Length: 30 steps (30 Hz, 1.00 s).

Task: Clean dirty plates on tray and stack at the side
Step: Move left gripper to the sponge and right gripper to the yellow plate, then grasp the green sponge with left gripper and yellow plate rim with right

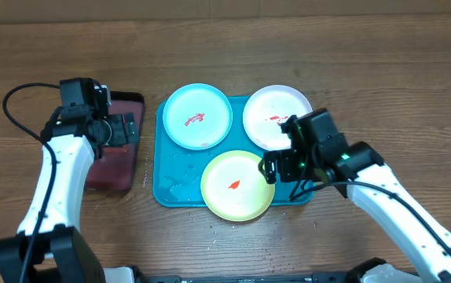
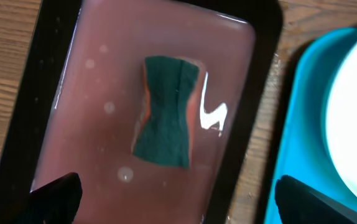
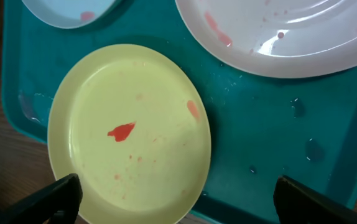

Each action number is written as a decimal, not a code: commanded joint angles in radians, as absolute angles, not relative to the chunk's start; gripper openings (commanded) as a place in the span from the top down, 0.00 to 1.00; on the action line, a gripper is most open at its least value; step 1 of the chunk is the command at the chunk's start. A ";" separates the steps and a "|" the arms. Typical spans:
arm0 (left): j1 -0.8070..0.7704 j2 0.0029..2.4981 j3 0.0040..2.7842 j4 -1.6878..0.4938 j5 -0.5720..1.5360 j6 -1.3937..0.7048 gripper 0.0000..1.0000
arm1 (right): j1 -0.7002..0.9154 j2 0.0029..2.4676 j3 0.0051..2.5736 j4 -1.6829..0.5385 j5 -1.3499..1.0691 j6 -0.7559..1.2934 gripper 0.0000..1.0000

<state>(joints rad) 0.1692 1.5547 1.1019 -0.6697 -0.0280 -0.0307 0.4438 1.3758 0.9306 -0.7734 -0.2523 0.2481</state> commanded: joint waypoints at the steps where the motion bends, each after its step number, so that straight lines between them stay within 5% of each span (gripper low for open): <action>1: 0.184 1.598 1.125 -0.638 0.025 -0.031 0.04 | 0.455 1.435 0.965 -0.766 -0.224 0.296 0.00; 6: 0.184 1.662 1.125 -0.593 0.027 -0.021 0.21 | 0.455 1.520 0.965 -0.766 -0.225 0.314 0.09; 15: 0.185 1.737 1.125 -0.546 -0.006 0.001 0.22 | 0.455 1.586 0.956 -0.763 -0.225 0.319 0.34; 30: 0.184 1.828 1.125 -0.482 -0.030 0.001 0.33 | 0.455 1.586 0.928 -0.707 -0.225 0.335 0.39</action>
